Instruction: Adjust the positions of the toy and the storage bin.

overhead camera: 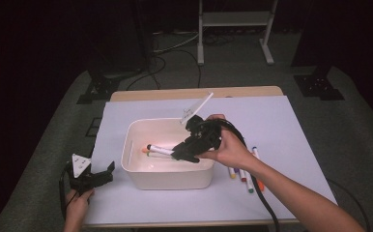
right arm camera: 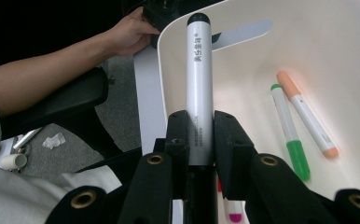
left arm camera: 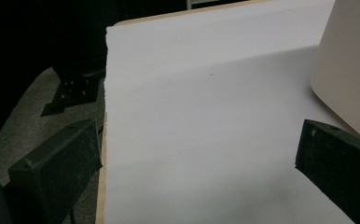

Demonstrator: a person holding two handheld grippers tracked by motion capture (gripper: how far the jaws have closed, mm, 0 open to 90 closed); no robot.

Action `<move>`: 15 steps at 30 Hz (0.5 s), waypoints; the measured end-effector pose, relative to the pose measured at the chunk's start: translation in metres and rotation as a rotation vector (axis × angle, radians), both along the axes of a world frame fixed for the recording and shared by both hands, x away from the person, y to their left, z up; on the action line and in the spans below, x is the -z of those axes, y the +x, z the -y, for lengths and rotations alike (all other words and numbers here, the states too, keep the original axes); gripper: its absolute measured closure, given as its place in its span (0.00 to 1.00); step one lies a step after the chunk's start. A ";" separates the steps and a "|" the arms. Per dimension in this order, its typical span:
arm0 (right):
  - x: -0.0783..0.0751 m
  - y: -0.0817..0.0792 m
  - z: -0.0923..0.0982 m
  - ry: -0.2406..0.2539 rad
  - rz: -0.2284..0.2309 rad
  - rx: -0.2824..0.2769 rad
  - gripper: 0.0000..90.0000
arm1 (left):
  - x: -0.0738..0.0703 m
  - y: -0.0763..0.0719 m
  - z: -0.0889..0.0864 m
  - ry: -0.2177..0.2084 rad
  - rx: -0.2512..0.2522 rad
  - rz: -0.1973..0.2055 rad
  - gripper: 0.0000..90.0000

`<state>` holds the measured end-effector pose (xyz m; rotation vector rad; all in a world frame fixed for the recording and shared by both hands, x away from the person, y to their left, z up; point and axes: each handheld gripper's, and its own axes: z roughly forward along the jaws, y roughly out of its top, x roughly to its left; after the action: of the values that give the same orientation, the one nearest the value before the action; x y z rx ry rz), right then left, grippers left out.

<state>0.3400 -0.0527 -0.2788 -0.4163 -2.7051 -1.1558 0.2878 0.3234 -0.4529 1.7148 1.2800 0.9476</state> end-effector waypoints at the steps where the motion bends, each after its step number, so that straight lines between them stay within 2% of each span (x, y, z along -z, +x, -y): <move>1: 0.002 0.001 -0.004 -0.004 -0.003 -0.009 0.84 | 0.000 0.000 0.000 0.000 0.000 -0.002 0.00; 8: 0.019 0.012 -0.027 -0.026 -0.023 -0.054 0.84 | 0.000 0.000 0.000 -0.002 0.001 -0.001 0.00; 11: 0.026 0.019 -0.034 -0.028 -0.049 -0.064 0.84 | 0.000 0.000 0.000 -0.005 0.002 0.000 0.00; 15: 0.037 0.026 -0.043 -0.053 -0.059 -0.071 0.84 | 0.000 0.000 0.000 -0.004 0.003 -0.001 0.00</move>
<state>0.3664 -0.0092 -0.3157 -0.3533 -2.6820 -1.0390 0.2876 0.3236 -0.4528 1.7137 1.2790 0.9414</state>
